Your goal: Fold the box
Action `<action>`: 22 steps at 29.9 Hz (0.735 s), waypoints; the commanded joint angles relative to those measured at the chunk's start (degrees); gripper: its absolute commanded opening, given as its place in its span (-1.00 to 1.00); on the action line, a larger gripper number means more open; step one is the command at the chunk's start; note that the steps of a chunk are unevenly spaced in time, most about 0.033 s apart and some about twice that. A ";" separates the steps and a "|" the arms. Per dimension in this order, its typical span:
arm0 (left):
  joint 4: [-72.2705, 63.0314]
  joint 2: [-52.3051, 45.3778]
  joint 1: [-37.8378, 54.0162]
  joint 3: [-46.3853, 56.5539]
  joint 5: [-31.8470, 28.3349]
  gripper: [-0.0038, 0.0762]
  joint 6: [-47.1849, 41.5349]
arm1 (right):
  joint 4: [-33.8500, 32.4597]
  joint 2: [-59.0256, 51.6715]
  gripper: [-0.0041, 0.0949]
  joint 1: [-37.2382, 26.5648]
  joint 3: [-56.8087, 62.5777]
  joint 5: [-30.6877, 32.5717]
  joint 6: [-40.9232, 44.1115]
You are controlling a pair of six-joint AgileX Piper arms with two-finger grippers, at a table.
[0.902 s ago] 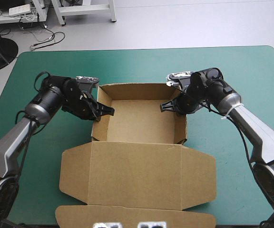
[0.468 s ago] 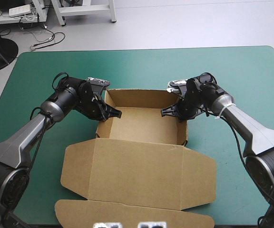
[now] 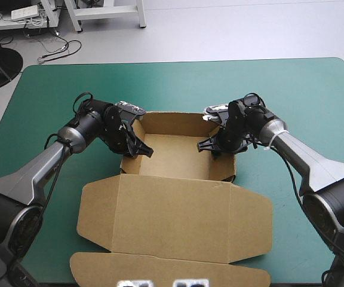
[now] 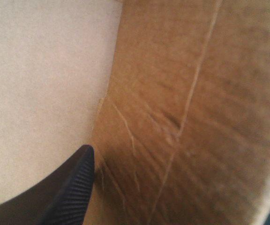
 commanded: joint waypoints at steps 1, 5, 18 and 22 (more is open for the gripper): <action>-2.75 -2.04 -1.01 -1.02 -0.88 0.14 2.57 | 0.97 -2.43 0.17 0.07 -1.15 -0.52 -0.80; -2.13 -2.04 -1.01 -1.02 -3.64 0.47 2.57 | 0.60 -2.43 0.17 0.07 -1.59 -0.21 -0.80; 7.19 -2.24 -1.01 -3.92 -4.69 0.46 -9.08 | -7.25 -2.43 0.17 0.07 -13.03 5.25 2.69; 7.19 -2.24 -1.01 -7.80 -3.67 0.46 -9.08 | -7.91 -2.43 0.17 0.07 -16.11 7.10 2.69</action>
